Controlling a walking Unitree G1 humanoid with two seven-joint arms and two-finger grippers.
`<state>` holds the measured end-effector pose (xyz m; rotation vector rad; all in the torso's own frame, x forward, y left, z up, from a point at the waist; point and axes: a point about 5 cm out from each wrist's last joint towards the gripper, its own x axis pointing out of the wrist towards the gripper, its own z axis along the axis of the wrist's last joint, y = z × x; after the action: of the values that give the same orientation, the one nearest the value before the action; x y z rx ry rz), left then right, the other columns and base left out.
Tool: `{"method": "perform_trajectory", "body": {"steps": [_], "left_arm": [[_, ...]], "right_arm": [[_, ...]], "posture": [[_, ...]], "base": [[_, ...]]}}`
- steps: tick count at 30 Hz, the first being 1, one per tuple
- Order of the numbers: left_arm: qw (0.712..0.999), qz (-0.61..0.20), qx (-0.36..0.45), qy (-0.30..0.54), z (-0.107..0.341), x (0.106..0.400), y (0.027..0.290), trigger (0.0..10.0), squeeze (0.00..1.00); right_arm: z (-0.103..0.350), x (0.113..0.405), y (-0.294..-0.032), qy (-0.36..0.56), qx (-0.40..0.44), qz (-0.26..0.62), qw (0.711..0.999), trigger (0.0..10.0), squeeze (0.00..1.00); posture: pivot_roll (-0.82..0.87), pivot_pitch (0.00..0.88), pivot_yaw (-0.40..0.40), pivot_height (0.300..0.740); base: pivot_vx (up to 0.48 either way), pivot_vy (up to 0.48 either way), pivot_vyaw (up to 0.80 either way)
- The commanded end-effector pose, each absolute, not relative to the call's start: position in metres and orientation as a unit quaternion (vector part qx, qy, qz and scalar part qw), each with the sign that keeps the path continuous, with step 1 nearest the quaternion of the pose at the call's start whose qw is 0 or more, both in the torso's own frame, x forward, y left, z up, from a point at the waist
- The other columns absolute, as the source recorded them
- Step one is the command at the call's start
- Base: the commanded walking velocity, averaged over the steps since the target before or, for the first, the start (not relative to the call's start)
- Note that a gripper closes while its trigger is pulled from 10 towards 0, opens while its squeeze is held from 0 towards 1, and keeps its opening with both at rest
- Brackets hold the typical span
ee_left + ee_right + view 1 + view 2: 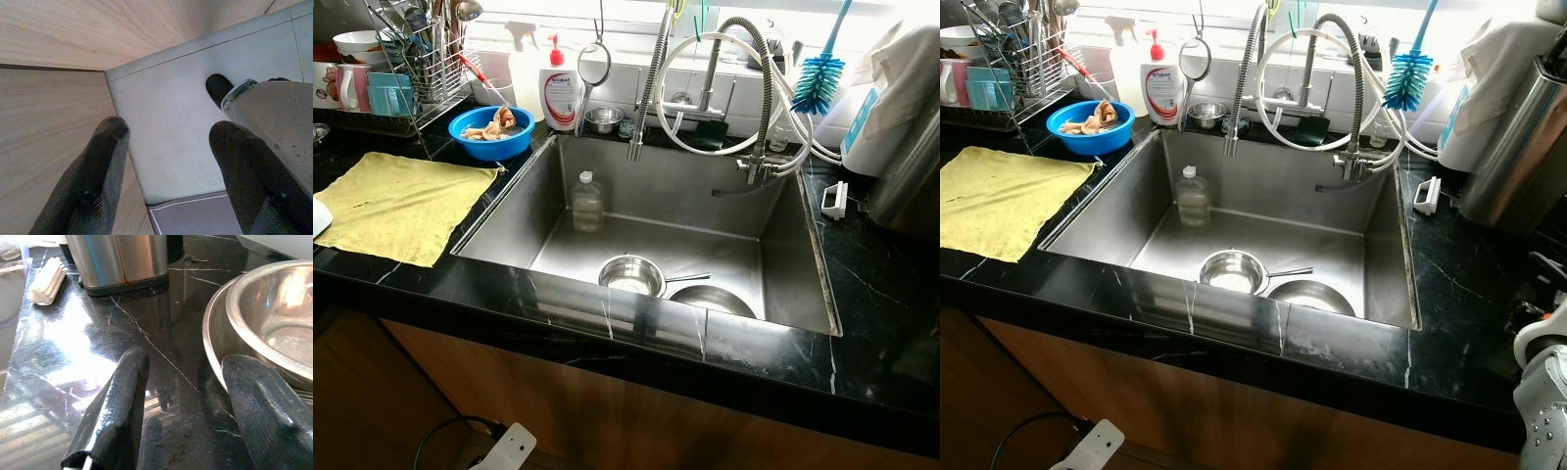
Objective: Kitchen organization
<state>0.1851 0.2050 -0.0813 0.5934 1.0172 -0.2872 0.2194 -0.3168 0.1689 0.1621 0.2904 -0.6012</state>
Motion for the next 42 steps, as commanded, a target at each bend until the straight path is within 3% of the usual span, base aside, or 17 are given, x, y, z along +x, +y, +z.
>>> {"method": "perform_trajectory", "body": {"steps": [1, 14, 33, 42], "left_arm": [[0.816, -0.138, 0.284, 0.484, -0.082, 0.184, 0.206, 10.0, 0.0], [0.816, -0.138, 0.285, 0.484, -0.082, 0.183, 0.206, 10.0, 0.0], [0.816, -0.138, 0.284, 0.484, -0.083, 0.183, 0.205, 10.0, 0.0], [0.816, -0.138, 0.284, 0.484, -0.083, 0.183, 0.205, 10.0, 0.0]], "right_arm": [[0.168, 0.224, -0.31, 0.146, 0.091, -0.27, 0.947, 10.0, 0.0], [0.175, 0.24, -0.278, 0.12, 0.091, -0.154, 0.977, 10.0, 0.0], [0.171, 0.25, -0.251, 0.122, 0.094, -0.082, 0.985, 10.0, 0.0], [0.17, 0.25, -0.251, 0.122, 0.093, -0.085, 0.984, 10.0, 0.0]], "posture": [[-0.04, 0.0, -0.04, 0.74], [-0.03, 0.0, -0.04, 0.74], [-0.03, 0.0, -0.044, 0.74], [-0.03, 0.0, -0.044, 0.74]], "base": [[0.0, 0.0, 0.0], [0.0, 0.0, 0.0], [0.0, 0.0, 0.0], [0.0, 0.0, 0.0]]}}
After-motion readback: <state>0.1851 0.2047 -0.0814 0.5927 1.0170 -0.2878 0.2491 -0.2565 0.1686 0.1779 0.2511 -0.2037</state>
